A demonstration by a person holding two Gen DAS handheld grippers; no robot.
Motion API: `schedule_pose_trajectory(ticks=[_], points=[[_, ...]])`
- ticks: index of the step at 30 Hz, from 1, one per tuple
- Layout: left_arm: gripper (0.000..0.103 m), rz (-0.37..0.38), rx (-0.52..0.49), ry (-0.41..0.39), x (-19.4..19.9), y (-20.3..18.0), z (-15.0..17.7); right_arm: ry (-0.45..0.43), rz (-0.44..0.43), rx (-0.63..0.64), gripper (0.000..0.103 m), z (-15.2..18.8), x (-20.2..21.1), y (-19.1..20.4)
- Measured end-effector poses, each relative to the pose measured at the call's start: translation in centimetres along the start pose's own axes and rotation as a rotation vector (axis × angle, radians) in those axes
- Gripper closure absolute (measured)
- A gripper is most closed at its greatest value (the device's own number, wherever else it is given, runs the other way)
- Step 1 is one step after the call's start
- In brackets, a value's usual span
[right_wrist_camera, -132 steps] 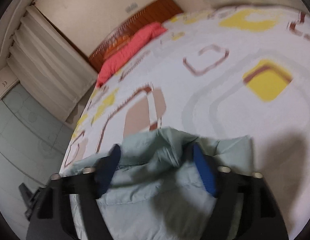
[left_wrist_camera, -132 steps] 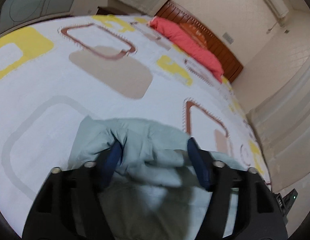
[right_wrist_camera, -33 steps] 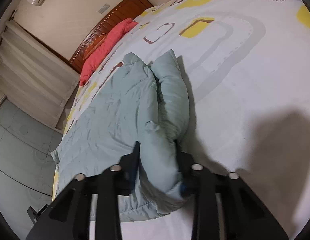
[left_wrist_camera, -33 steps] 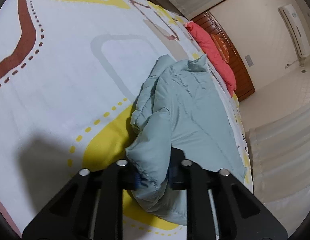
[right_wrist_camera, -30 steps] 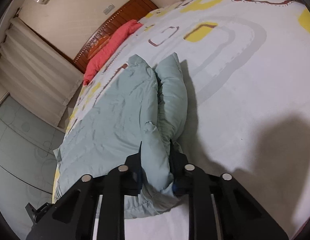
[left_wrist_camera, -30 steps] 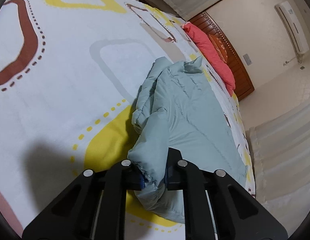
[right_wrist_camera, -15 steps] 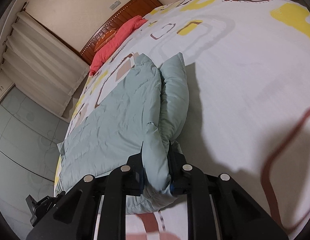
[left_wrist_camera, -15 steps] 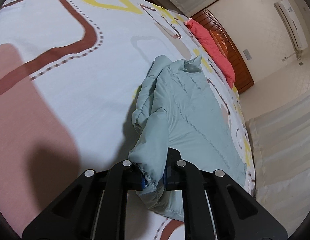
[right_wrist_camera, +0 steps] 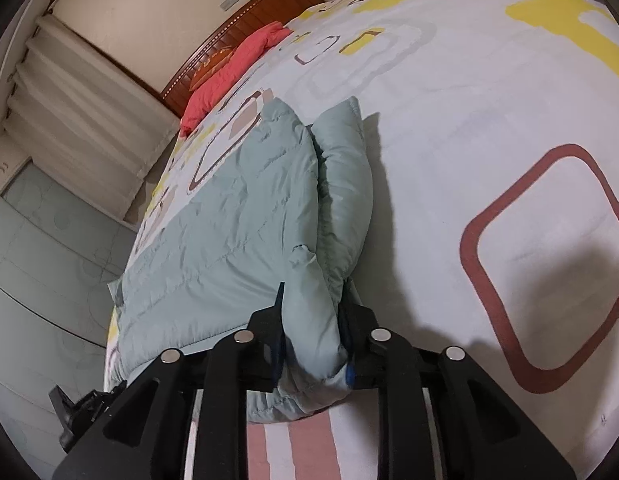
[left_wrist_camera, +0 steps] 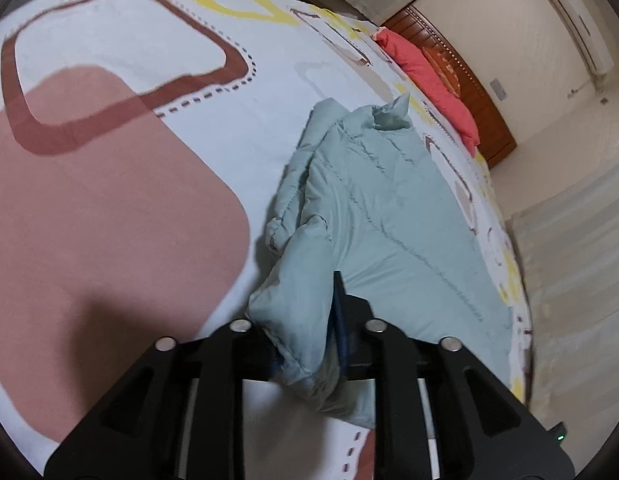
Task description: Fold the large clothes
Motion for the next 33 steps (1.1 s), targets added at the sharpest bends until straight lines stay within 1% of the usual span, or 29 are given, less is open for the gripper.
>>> schedule_pose_trajectory(ticks=[1,2,3,4,5,6,8,11,12,14,15,17,19,21,23,25,28,30,33], points=[[0.074,-0.025,-0.018,-0.014,0.4,0.0,0.0,-0.001,0.005,-0.001,0.076,0.0,0.2,-0.1],[0.071,-0.046,-0.035,-0.029,0.9,0.1,0.0,-0.008,0.017,-0.002,0.073,-0.2,0.5,-0.3],[0.064,-0.060,-0.043,-0.037,1.3,0.3,-0.1,-0.014,0.027,0.000,0.068,-0.1,0.8,-0.4],[0.059,-0.073,-0.047,-0.048,1.8,0.5,-0.2,-0.022,0.049,0.008,0.062,-0.2,1.2,-0.6],[0.057,-0.080,-0.046,-0.062,2.3,0.8,-0.3,-0.030,0.069,0.018,0.056,-0.3,1.6,-0.8],[0.056,-0.089,-0.046,-0.073,2.9,1.2,-0.5,-0.041,0.088,0.029,0.053,-0.4,2.0,-1.0],[0.056,-0.115,-0.063,-0.089,3.7,1.5,-0.8,-0.048,0.124,0.044,0.052,-0.6,2.7,-1.5],[0.056,-0.179,-0.128,-0.124,4.8,1.2,-0.9,-0.054,0.163,0.053,0.052,-0.5,3.6,-1.6],[0.056,-0.206,-0.169,-0.143,5.3,0.6,-0.8,-0.060,0.187,0.064,0.052,-0.4,4.0,-1.5],[0.056,-0.217,-0.233,-0.175,5.9,-0.5,-0.4,-0.088,0.252,0.116,0.053,-0.5,4.7,-0.4],[0.056,-0.225,-0.283,-0.198,6.3,-1.5,-0.1,-0.108,0.275,0.146,0.055,-0.7,5.1,0.3],[0.056,-0.224,-0.345,-0.222,6.6,-3.1,0.3,-0.123,0.287,0.189,0.060,-0.8,5.5,1.7],[0.056,-0.215,-0.355,-0.229,6.8,-3.9,0.3,-0.131,0.279,0.236,0.064,-1.0,5.4,3.3],[0.056,-0.216,-0.350,-0.230,6.5,-4.2,-0.1,-0.126,0.258,0.273,0.071,-1.2,4.8,5.0],[0.056,-0.224,-0.340,-0.224,6.2,-4.1,-0.4,-0.110,0.221,0.316,0.072,-1.4,3.5,7.2],[0.056,-0.247,-0.336,-0.218,5.7,-4.0,-0.8,-0.105,0.211,0.360,0.072,-1.4,2.5,9.1],[0.056,-0.276,-0.360,-0.203,4.9,-4.4,-1.2,-0.079,0.195,0.423,0.073,-1.0,0.5,12.1],[0.056,-0.285,-0.391,-0.208,4.6,-5.3,-1.4,-0.059,0.182,0.453,0.073,-0.6,-0.7,13.5],[0.056,-0.271,-0.431,-0.222,4.0,-7.4,-1.5,-0.039,0.177,0.496,0.073,-0.2,-2.5,15.8]])
Point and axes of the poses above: each gripper's, at about its wrist camera, not at the fingertips, and x roughly against the way its jaws point, y to its left, z to its underside, the point moved 1 cm from there along -x, roughly the way its jaws point, and after that the axes turned 5 degrees about x, right-handed, at the moved point
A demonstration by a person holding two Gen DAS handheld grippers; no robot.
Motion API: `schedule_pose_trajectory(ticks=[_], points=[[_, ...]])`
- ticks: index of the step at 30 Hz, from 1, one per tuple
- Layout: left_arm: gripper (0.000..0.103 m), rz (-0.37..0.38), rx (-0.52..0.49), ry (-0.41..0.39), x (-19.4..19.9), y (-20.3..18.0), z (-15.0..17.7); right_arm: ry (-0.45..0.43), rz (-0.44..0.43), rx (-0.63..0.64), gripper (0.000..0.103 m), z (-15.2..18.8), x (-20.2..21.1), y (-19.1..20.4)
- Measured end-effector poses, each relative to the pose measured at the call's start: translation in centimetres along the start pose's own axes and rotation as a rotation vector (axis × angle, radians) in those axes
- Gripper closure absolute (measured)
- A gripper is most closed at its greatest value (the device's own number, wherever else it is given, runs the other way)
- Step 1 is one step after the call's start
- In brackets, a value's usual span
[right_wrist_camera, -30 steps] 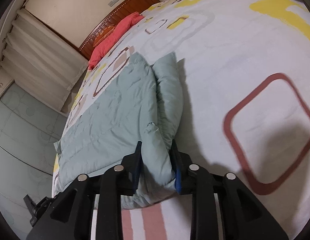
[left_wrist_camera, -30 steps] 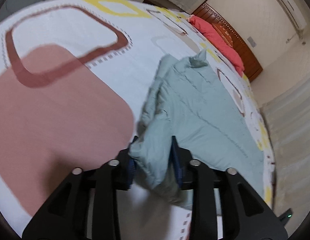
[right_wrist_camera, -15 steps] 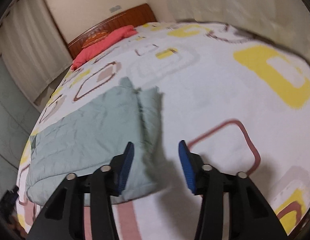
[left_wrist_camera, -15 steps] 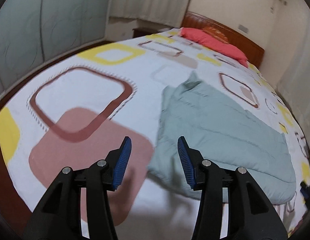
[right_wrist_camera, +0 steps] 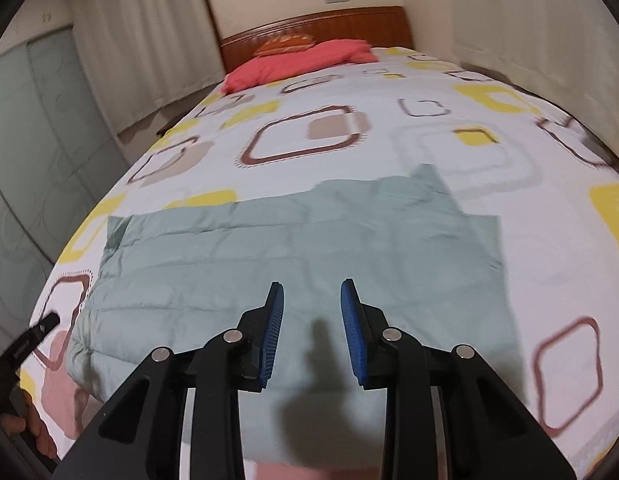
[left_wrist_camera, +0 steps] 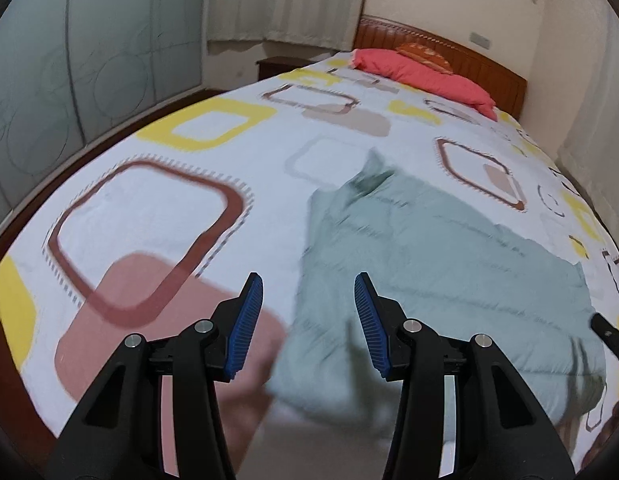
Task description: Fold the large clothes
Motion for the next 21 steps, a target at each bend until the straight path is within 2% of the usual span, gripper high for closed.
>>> schedule_pose_trajectory(ticks=[5,11,15,21], points=[[0.056,0.058,-0.057,0.010,-1.6,-4.3,-0.9,0.020,-0.011,0.053,0.073,-0.9,-2.3,3.2],[0.056,0.084,-0.145,0.053,-4.6,-9.0,0.5,0.054,-0.017,0.090,0.073,-1.0,-5.0,5.4],[0.057,0.072,-0.180,0.098,-6.7,-10.5,1.9,0.083,-0.006,0.109,0.073,-0.5,-6.7,6.0],[0.060,0.042,-0.216,0.117,-8.5,-10.9,3.1,0.136,0.032,0.139,0.073,1.0,-9.4,6.3]])
Point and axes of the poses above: each gripper's, at about its wrist camera, not at the fingertips, and x roughly against the way its jaws point, y to its left, z to its underside, the point moved 1 cm from there along -x, roughly the way its jaws point, and after that the axes turned 5 degrees about x, right-handed, at the moved point
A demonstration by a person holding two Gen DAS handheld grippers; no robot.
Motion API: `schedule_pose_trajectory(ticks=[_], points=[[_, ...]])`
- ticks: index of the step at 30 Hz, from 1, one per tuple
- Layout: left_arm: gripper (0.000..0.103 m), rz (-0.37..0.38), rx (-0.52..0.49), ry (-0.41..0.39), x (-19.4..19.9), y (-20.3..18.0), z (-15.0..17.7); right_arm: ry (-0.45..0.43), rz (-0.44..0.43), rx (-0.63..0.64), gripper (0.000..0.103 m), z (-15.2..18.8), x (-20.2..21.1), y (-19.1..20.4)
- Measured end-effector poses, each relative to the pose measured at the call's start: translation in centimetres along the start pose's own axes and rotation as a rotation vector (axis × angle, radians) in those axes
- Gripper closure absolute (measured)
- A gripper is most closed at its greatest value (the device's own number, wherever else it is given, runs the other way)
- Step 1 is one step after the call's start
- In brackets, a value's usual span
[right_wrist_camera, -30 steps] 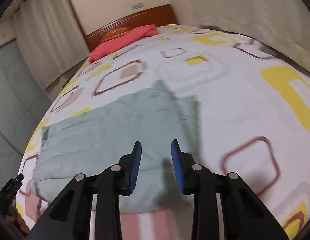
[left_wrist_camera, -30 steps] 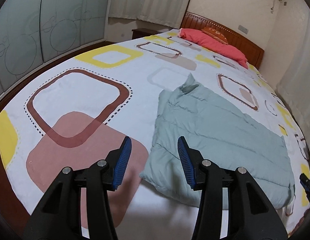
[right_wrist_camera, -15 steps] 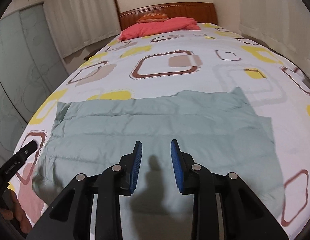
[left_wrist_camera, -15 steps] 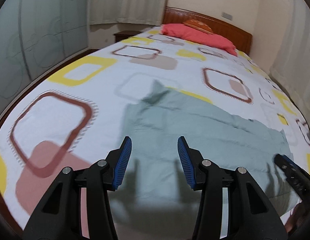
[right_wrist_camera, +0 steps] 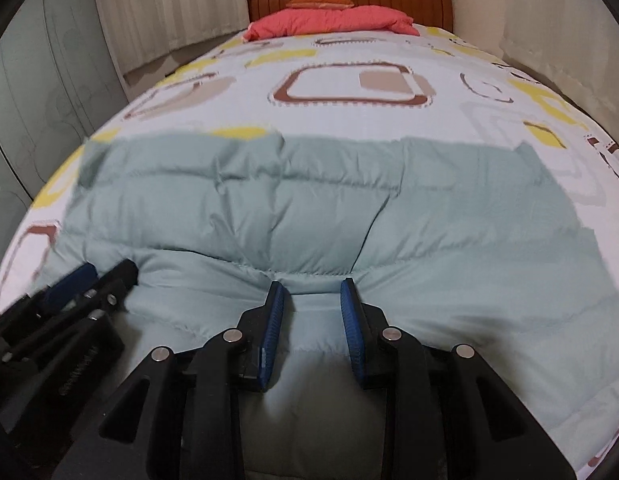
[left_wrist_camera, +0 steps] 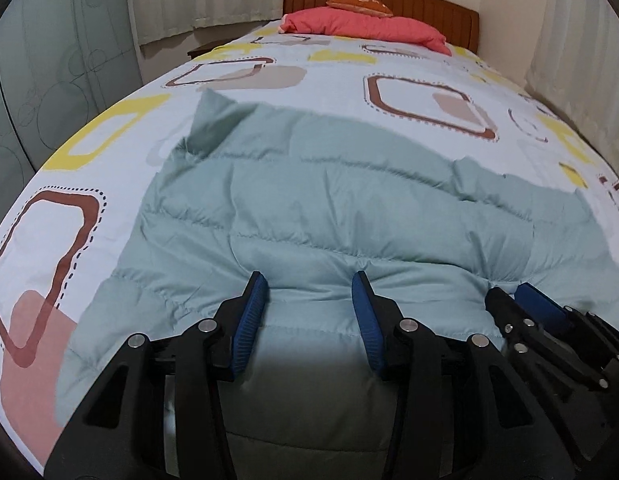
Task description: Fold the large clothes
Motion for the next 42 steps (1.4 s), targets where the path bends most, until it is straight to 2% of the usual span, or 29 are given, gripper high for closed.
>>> schedule_pose_trajectory(ticks=[8,15,19,26,27,28,30,33,37,39,42], points=[[0.061,-0.014,-0.013,0.005,-0.7,-0.1,0.3,0.017,-0.002,-0.011,0.073,-0.1,-0.3,-0.2],[0.061,-0.011,-0.005,0.005,-0.7,-0.2,0.3,-0.039,-0.014,-0.023,0.073,-0.6,2.4,0.4],[0.061,-0.001,0.005,0.007,-0.7,0.0,0.4,0.014,-0.013,-0.005,0.073,0.3,0.2,0.9],[0.060,0.020,0.042,0.012,0.4,1.1,-0.1,0.008,-0.013,-0.003,0.073,0.5,-0.4,0.8],[0.059,0.016,0.061,0.002,0.9,1.7,-0.4,0.005,-0.013,-0.003,0.073,0.6,-0.3,0.8],[0.053,0.013,0.084,-0.011,1.4,2.5,-0.7,0.003,-0.014,-0.004,0.073,0.6,-0.3,0.8],[0.050,0.010,0.169,-0.034,2.3,4.8,-1.4,0.000,-0.018,-0.007,0.073,0.5,-0.4,0.6],[0.047,0.050,0.333,-0.031,2.5,8.8,-2.1,-0.007,-0.021,-0.009,0.073,0.6,-0.4,0.6],[0.045,0.140,0.538,0.047,0.9,13.4,-1.5,-0.012,-0.030,-0.016,0.073,0.7,-0.3,0.5],[0.044,0.170,0.608,0.080,0.2,14.5,-0.7,-0.013,-0.033,-0.018,0.073,0.7,-0.3,0.4],[0.038,0.253,0.750,0.115,-0.8,16.0,0.8,-0.015,-0.035,-0.020,0.073,0.7,-0.3,0.3]])
Point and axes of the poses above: each gripper's, at about its wrist camera, not at the fingertips, and x roughly against the way its jaws point, y to its left, z to its underside, the point moved 1 cm from there along -x, roughly the way its jaws point, and after that the axes turned 5 degrees about x, right-handed, at the moved point
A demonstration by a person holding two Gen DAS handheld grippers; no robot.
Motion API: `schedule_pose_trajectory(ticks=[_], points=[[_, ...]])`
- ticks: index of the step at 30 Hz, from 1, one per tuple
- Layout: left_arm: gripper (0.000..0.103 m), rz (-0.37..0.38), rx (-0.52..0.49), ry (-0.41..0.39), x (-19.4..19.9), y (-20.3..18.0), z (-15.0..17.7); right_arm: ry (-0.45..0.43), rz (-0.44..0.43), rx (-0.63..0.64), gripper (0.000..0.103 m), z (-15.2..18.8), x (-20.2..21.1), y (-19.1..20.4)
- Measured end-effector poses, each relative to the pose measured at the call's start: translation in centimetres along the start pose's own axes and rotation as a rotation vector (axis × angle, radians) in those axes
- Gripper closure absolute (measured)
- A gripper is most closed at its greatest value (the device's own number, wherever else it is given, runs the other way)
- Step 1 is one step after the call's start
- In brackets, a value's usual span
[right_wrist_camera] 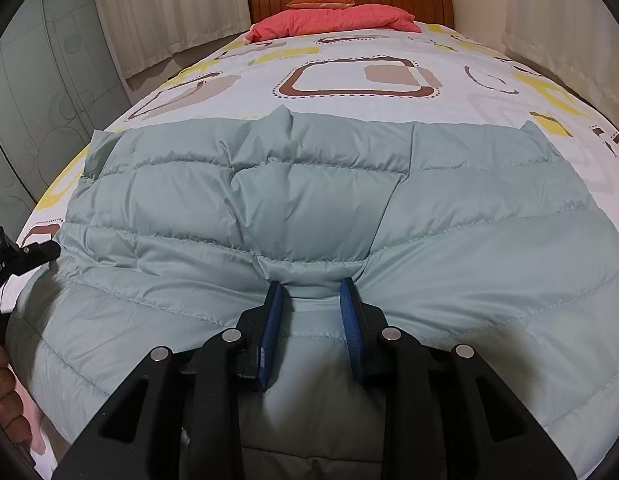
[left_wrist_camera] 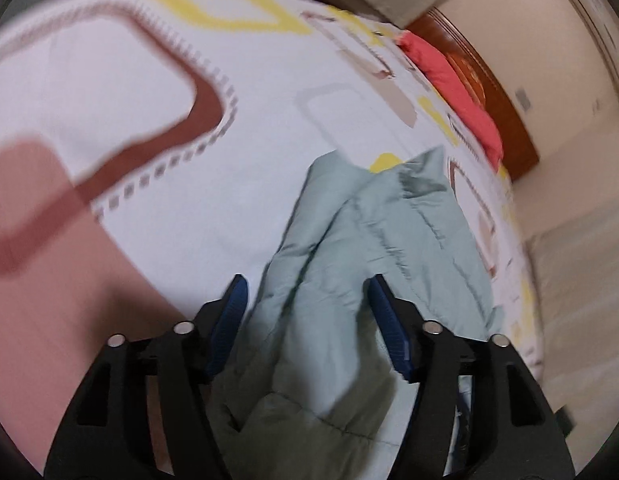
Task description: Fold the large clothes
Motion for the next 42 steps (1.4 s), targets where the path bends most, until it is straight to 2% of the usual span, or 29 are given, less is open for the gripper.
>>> schedule_pose_trajectory(ticks=[3,6,9,12,15,17,18,19,22,25,31,35,37,39,42], points=[[0.029,0.077,0.057,0.014,-0.7,0.4,0.2,-0.001,-0.004,-0.002,0.073,0.0,0.0,-0.1],[0.024,0.106,0.067,0.009,-1.3,0.5,-0.1,-0.004,-0.008,-0.005,0.073,0.0,0.0,-0.1],[0.024,0.169,0.102,0.025,-1.6,0.5,0.1,-0.005,-0.009,-0.006,0.073,0.1,0.1,-0.1],[0.038,0.233,0.083,0.097,-2.5,-0.3,1.0,-0.007,-0.009,-0.007,0.073,0.1,0.1,-0.2],[0.038,0.217,0.055,0.079,-2.8,-0.5,1.6,-0.007,-0.013,-0.010,0.073,0.1,0.1,-0.2],[0.040,0.223,0.092,0.075,-3.1,0.1,1.3,-0.009,-0.016,-0.012,0.073,0.1,0.1,-0.2],[0.045,0.239,0.137,0.074,-3.3,0.5,1.0,-0.009,-0.016,-0.011,0.073,0.1,0.1,-0.1],[0.054,0.238,0.149,0.076,-3.3,0.6,0.9,-0.010,-0.016,-0.012,0.073,0.1,0.1,-0.1],[0.072,0.214,0.094,0.073,-3.3,0.2,1.2,-0.010,-0.016,-0.013,0.073,0.1,0.1,-0.1],[0.080,0.210,0.065,0.052,-2.7,-0.2,1.4,-0.013,-0.038,-0.027,0.072,0.0,0.3,-0.3],[0.083,0.199,0.040,0.037,-1.9,-0.7,1.1,-0.046,-0.148,-0.208,0.072,-0.4,2.4,-4.2],[0.083,0.198,0.048,0.043,-2.2,-1.1,0.8,-0.117,-0.134,-0.319,0.071,-0.4,5.2,-8.6],[0.083,0.199,0.047,0.042,-2.3,-1.1,0.7,-0.145,-0.110,-0.375,0.068,-0.2,6.4,-11.3],[0.083,0.198,0.047,0.042,-2.3,-1.1,0.7,-0.167,-0.080,-0.434,0.041,0.2,7.4,-14.0],[0.083,0.197,0.048,0.044,-2.2,-0.9,0.7,-0.199,-0.044,-0.537,0.036,1.6,8.4,-18.3]])
Point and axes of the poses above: each gripper's, at about its wrist camera, not at the fingertips, and x roughly against the way its jaws point, y to its left, z to its underside, the point moved 1 cm from there along -x, roughly the way its jaws point, and after that the axes turned 5 degrees about x, right-handed, at the moved point
